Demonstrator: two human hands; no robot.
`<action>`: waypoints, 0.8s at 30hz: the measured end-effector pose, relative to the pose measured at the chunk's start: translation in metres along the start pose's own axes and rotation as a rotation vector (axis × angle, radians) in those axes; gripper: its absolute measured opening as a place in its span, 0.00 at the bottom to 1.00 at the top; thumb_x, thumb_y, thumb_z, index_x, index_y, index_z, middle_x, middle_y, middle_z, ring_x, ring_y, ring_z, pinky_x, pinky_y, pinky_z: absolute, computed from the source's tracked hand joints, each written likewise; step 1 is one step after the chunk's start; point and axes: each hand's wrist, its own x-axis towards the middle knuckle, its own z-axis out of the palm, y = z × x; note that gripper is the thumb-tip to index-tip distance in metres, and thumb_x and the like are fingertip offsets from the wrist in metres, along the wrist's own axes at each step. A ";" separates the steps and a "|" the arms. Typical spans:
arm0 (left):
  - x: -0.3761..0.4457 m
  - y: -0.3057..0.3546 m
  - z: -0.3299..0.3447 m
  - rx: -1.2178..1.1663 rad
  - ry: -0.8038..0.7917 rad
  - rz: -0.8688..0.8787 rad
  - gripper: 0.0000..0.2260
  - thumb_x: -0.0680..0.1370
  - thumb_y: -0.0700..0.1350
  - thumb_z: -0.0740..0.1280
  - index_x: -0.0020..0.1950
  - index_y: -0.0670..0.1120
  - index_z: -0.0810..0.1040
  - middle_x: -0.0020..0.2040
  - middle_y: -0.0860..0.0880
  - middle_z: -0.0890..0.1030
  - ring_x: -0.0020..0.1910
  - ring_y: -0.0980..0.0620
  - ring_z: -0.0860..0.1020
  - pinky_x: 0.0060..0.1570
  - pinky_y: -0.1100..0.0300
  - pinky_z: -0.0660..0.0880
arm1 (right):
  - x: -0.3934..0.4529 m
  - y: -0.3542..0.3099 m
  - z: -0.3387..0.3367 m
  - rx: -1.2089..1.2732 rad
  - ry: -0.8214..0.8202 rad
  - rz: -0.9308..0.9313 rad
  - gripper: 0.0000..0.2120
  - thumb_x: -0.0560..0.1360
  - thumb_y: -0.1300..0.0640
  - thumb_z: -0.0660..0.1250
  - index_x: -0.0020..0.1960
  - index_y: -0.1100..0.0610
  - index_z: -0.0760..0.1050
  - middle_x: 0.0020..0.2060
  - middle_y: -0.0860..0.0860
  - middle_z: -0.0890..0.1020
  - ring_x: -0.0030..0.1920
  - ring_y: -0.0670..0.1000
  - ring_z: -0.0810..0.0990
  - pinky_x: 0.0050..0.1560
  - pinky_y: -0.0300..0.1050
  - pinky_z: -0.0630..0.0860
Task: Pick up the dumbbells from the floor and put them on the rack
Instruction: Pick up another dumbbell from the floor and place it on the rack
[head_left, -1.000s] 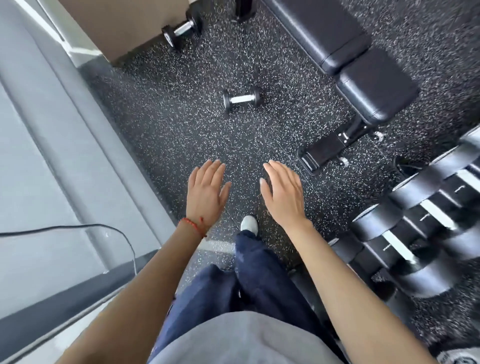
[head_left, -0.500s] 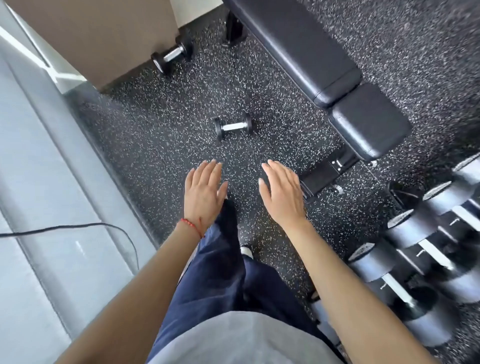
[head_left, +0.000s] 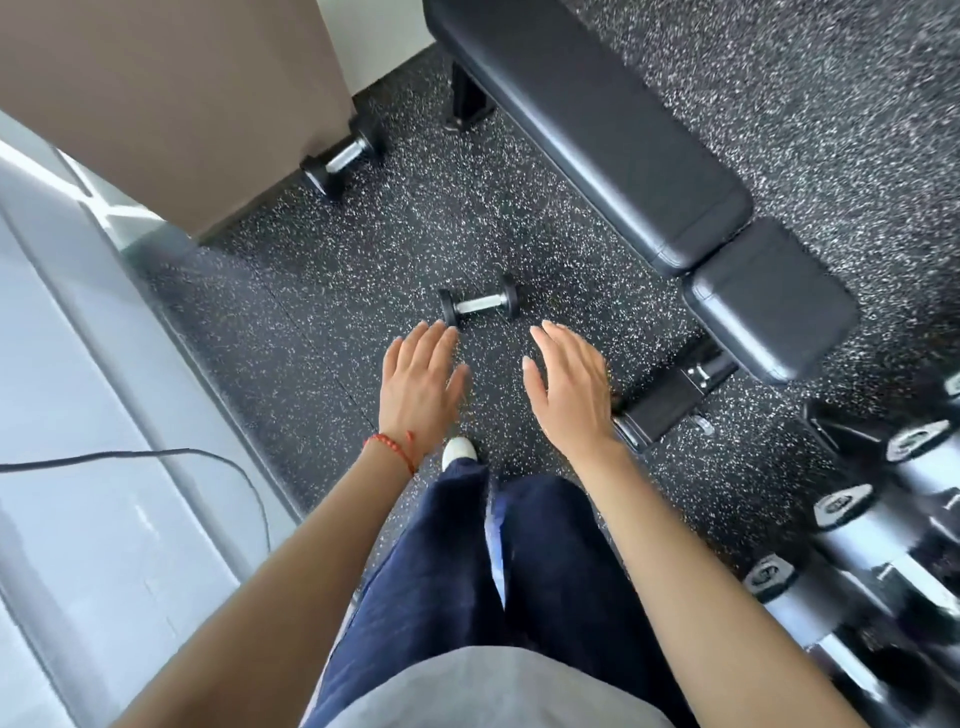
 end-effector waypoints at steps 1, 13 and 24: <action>0.008 -0.001 0.000 -0.006 -0.003 -0.005 0.21 0.79 0.50 0.57 0.70 0.42 0.66 0.70 0.43 0.69 0.71 0.44 0.63 0.71 0.48 0.54 | 0.008 0.000 0.001 0.011 0.001 0.003 0.19 0.78 0.54 0.57 0.66 0.61 0.69 0.65 0.58 0.74 0.66 0.56 0.70 0.68 0.53 0.62; 0.121 -0.003 0.035 -0.015 -0.046 -0.091 0.22 0.80 0.50 0.57 0.71 0.42 0.65 0.71 0.43 0.69 0.72 0.44 0.63 0.72 0.48 0.54 | 0.123 0.045 0.028 0.092 -0.082 0.003 0.19 0.79 0.55 0.57 0.66 0.62 0.69 0.65 0.59 0.74 0.67 0.56 0.70 0.68 0.54 0.62; 0.200 -0.004 0.088 -0.081 -0.044 -0.184 0.20 0.78 0.47 0.62 0.68 0.40 0.69 0.68 0.41 0.72 0.69 0.41 0.67 0.70 0.45 0.59 | 0.207 0.110 0.069 0.081 -0.225 -0.026 0.19 0.79 0.54 0.57 0.67 0.62 0.68 0.66 0.58 0.73 0.67 0.56 0.69 0.69 0.52 0.61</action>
